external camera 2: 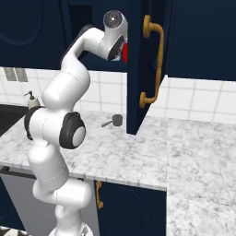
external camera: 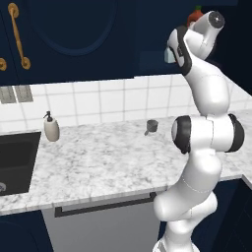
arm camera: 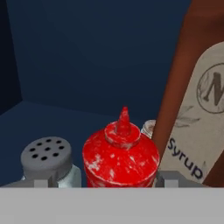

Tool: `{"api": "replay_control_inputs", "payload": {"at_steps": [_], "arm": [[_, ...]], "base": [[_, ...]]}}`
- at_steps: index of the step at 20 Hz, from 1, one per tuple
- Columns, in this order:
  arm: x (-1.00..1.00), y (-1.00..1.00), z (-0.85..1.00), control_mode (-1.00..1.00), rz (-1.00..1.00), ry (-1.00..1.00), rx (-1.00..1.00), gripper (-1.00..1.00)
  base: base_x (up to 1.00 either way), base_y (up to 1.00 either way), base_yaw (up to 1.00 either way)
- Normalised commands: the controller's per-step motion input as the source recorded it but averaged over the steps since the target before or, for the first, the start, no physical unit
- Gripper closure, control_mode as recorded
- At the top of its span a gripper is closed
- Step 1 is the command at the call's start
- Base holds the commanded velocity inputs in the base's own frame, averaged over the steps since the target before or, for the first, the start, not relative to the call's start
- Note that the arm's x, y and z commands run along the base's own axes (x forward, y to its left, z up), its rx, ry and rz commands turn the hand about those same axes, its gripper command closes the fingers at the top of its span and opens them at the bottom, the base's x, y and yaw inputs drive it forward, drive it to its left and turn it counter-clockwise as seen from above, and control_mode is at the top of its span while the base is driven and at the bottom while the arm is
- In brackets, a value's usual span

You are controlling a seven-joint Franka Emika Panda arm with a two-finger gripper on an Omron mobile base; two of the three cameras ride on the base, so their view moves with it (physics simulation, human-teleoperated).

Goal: Put the shaker and condiment bottle from the counter next to their counterparts in the cabinet.

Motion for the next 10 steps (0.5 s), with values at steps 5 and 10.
{"api": "replay_control_inputs", "payload": {"at_steps": [5, 10], "arm": [[-0.02, -0.11, 0.00, -1.00, 0.00, -0.01, 0.00, -1.00], [-0.18, -0.05, 0.00, -1.00, 0.00, -0.01, 0.00, -1.00]], "base": [[0.00, 0.00, 0.00], [0.00, 0.00, 0.00]]}}
